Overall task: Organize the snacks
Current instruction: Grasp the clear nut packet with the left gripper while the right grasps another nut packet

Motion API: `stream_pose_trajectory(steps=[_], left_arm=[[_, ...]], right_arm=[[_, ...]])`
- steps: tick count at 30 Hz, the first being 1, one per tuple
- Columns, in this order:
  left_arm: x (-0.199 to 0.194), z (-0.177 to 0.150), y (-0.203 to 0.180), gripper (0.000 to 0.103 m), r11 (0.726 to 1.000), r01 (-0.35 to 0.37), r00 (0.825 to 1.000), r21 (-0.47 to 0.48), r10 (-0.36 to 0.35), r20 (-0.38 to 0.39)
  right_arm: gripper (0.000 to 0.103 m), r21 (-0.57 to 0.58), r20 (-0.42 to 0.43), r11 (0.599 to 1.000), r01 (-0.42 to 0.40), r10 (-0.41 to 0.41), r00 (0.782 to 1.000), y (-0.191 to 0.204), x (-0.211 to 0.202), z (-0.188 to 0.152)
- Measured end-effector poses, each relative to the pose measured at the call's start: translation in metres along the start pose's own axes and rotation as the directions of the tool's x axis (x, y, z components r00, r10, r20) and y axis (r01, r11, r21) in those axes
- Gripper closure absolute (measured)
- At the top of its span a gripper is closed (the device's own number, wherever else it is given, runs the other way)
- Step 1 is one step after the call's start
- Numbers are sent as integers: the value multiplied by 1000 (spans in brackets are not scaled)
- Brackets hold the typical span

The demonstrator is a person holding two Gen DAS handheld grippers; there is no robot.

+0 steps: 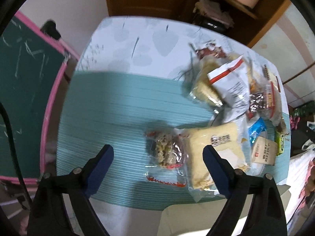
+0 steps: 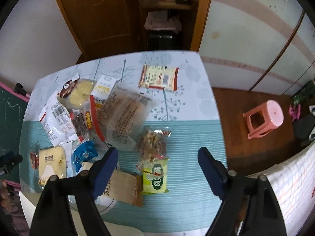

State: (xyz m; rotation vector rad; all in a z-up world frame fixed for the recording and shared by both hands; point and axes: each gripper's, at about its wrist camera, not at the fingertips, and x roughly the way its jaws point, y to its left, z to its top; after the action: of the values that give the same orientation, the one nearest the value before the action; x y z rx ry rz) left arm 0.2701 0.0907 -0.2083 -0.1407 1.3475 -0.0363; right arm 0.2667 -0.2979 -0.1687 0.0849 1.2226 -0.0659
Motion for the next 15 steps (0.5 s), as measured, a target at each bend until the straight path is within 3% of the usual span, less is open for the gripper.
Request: stream_pose_trajectory(steps=[6, 12, 15], left_arm=[[21, 1, 3, 22, 1000, -5, 999, -4, 5, -48], [34, 3, 5, 30, 1000, 1, 996, -17, -3, -91], [40, 4, 4, 32, 1000, 3, 994, -21, -5, -105]], right_arm=[[26, 9, -69, 1000, 21, -20, 997, -2, 35, 0], [32, 47, -106, 999, -15, 20, 994, -6, 58, 2], [40, 51, -131, 998, -36, 42, 990, -3, 69, 2]])
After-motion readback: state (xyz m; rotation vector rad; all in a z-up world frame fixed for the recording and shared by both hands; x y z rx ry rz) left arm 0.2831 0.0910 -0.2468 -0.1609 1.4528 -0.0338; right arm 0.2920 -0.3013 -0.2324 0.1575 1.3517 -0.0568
